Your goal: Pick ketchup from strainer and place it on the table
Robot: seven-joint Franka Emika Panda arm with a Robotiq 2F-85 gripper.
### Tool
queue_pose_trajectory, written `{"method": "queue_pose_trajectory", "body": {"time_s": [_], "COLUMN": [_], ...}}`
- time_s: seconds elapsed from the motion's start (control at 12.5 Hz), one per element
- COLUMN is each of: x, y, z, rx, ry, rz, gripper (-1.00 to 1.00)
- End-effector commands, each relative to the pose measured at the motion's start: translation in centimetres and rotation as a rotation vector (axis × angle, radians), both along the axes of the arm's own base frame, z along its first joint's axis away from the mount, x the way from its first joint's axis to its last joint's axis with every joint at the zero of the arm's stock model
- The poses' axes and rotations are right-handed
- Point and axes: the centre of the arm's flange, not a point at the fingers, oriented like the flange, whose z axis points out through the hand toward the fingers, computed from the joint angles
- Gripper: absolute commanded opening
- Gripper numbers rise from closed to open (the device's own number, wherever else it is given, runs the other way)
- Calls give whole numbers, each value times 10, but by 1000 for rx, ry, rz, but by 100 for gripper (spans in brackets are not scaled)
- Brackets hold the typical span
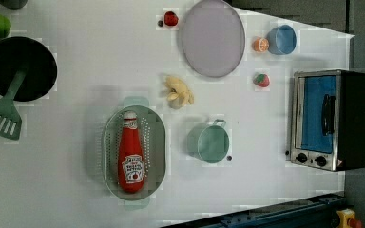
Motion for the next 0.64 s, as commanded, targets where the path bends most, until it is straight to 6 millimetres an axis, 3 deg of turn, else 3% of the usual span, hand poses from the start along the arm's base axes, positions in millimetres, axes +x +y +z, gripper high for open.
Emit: {"method": "queue_pose_trajectory", "body": {"time_s": [0.08,0.4,0.64], "x": [13,3,-12], "y": [89,197,262], "z": [-73,-115,-157], "rx": [-14,-6,30], "ry": [118,108,127], "rz": [136,345,477], "gripper": [100,100,100]}}
